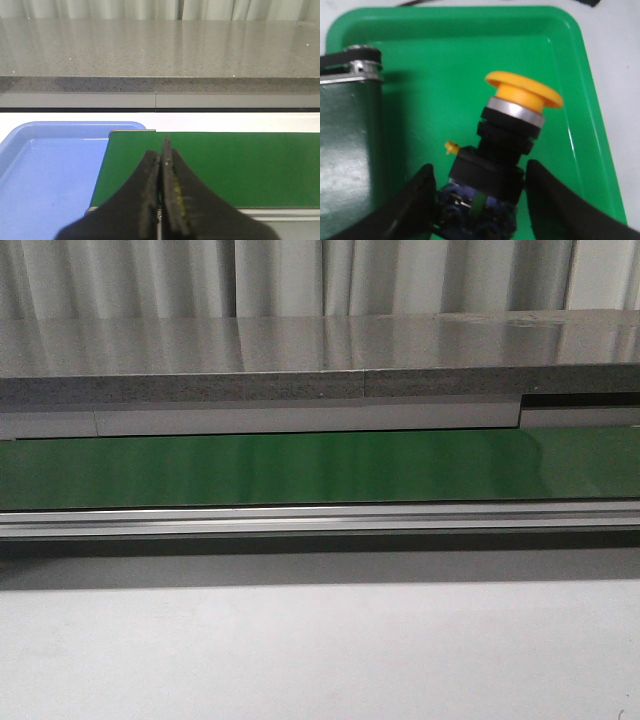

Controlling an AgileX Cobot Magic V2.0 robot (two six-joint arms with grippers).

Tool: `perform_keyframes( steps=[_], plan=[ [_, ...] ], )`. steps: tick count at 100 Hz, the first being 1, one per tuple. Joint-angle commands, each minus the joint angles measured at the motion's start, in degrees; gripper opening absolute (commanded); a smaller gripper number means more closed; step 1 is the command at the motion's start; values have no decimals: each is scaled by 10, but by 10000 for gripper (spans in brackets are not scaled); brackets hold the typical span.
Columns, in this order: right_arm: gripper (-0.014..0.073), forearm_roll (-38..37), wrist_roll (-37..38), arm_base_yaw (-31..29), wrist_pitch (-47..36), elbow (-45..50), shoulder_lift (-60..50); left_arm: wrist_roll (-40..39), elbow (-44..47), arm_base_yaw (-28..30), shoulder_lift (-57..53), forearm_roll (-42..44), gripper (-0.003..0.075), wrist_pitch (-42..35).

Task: Move button from left to right
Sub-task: 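Close the right gripper on the button body and lift it, then carry the button with the right gripper over the green tray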

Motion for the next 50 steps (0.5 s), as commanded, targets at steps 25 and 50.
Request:
perform_keyframes(
  steps=[25, 50],
  plan=[
    [162, 4, -8, -17, -132, 92, -4, -1, -16, -5, 1, -6, -20, -44],
    [189, 32, -8, -17, -179, 116, -3, -1, -16, -5, 1, -6, -20, -44]
  ],
)
